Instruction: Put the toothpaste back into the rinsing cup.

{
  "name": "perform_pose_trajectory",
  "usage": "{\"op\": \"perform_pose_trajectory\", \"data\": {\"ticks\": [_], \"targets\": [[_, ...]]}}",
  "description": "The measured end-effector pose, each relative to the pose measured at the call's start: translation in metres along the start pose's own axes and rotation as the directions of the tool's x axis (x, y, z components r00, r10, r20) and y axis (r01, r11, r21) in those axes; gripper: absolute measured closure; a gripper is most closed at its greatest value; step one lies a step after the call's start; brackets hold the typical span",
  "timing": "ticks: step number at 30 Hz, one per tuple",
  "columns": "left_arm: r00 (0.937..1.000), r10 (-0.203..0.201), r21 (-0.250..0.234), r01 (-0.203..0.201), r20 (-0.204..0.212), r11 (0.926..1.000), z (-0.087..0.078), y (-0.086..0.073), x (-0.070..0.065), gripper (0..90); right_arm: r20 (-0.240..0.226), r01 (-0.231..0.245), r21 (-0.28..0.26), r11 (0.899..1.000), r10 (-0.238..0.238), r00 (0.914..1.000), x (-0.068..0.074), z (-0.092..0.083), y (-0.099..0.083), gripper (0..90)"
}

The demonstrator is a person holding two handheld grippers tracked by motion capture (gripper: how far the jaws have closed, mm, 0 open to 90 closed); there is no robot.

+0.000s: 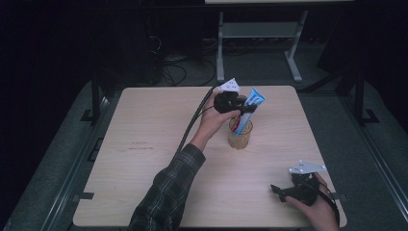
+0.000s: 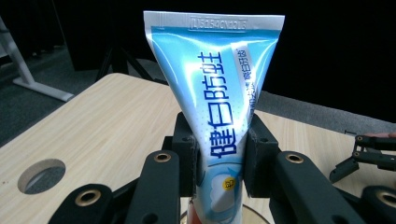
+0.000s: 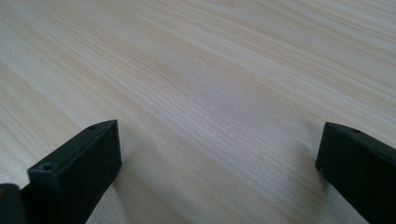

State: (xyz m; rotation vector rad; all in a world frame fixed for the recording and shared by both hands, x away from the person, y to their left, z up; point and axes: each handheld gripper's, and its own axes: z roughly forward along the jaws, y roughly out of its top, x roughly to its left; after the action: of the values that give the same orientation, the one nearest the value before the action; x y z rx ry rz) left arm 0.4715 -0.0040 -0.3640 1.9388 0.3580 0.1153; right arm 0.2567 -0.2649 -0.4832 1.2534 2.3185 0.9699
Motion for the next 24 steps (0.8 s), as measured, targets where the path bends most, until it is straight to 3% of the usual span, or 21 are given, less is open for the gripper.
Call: {"op": "perform_pose_trajectory", "data": {"ticks": [15, 24], "targets": [[0.9999, -0.011, 0.034, 0.011, -0.006, 0.9993, -0.001, -0.014, -0.002, 69.2, 0.001, 0.0, 0.0, 1.0, 0.0, 1.0, 0.0, 0.0, 0.0, 0.0], [0.9998, -0.011, 0.022, 0.011, -0.016, 0.9997, -0.002, -0.015, 0.0, 66.5, 0.001, -0.001, 0.001, 1.0, 0.001, 1.0, 0.0, 0.001, 0.001, 0.0]]}}
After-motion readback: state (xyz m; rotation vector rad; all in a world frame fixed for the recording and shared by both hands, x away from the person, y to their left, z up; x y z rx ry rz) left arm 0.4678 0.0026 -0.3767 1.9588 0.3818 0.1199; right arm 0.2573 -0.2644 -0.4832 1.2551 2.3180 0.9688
